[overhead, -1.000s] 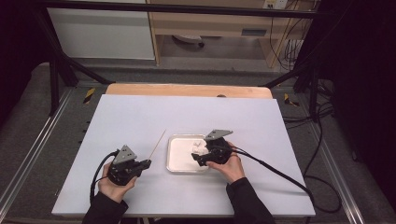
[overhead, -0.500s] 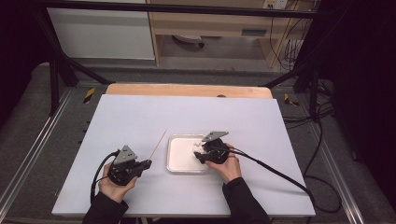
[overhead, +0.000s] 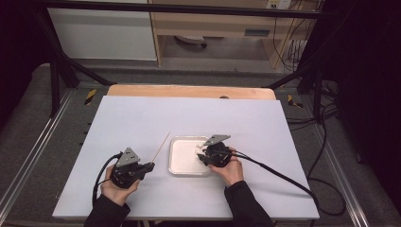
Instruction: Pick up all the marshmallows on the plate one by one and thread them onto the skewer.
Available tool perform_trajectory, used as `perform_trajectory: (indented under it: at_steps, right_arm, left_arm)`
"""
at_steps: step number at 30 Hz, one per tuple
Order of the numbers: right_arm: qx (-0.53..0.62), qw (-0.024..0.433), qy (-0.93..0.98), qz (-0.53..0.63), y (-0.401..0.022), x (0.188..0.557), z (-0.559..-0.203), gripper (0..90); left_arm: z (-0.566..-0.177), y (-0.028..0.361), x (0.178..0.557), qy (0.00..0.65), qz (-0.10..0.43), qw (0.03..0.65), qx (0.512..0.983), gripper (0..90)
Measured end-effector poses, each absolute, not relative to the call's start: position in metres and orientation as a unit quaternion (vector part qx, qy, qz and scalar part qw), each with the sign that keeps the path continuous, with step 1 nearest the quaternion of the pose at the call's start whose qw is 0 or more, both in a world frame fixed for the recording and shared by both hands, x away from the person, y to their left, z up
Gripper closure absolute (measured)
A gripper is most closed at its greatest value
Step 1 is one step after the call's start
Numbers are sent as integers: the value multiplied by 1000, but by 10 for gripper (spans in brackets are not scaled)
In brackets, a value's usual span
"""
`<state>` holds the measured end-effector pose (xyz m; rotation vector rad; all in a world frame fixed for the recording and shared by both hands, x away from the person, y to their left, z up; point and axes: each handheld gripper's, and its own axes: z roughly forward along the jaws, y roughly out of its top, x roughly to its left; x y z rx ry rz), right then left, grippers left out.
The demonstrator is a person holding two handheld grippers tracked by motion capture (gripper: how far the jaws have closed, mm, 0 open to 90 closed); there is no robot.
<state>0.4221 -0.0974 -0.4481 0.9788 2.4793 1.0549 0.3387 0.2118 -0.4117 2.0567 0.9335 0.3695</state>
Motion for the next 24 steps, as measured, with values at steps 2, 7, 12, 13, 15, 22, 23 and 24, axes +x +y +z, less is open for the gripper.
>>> perform_trajectory:
  at_steps: [2,7,12,13,15,22,23,24]
  right_arm:
    - [338,137,856,366,-98,422,-446,706]
    - [332,133,848,390,-103,418,-433,718]
    - [320,131,834,430,-112,407,-407,722]
    - [318,130,831,439,-115,404,-402,722]
    - [312,129,824,456,-120,399,-390,723]
    - [300,113,792,520,-139,382,-356,725]
    - [299,110,787,528,-141,381,-353,725]
    - [298,106,783,536,-143,380,-349,726]
  left_arm:
    - [-411,212,338,371,147,414,818,889]
    - [-410,210,337,368,148,417,817,889]
    - [-409,205,334,360,144,423,819,889]
    - [-409,203,334,357,143,424,820,889]
    - [-409,198,332,351,142,425,822,889]
    - [-408,177,324,324,134,433,830,889]
    - [-408,174,323,320,132,433,832,889]
    - [-408,170,322,315,132,433,834,889]
